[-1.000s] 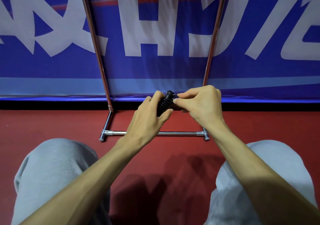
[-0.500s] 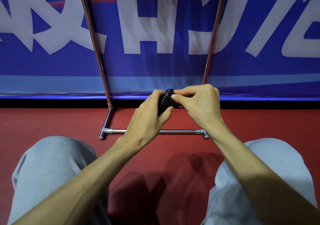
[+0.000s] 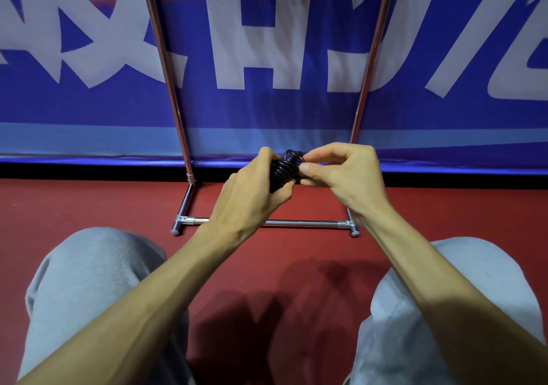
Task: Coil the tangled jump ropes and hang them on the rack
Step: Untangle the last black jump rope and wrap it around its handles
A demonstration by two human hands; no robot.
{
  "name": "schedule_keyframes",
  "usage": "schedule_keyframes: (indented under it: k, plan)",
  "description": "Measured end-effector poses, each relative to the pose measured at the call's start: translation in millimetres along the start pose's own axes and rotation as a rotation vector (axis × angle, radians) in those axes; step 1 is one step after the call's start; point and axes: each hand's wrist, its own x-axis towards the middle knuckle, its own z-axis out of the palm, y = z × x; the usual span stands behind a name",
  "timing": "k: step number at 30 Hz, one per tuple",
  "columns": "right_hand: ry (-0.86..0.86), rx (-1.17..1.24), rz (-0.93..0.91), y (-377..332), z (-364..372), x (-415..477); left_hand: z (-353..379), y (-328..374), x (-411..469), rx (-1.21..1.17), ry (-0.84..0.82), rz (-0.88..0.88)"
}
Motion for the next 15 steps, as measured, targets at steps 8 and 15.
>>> schedule_keyframes:
  k: [8, 15]
  plan:
    - [0.085, -0.122, -0.119, 0, 6, -5, -5, 6, -3, 0.045, 0.011, 0.045]
    - [-0.089, -0.147, -0.066, 3, -4, 2, -8, -5, -1, 0.175, 0.070, 0.190]
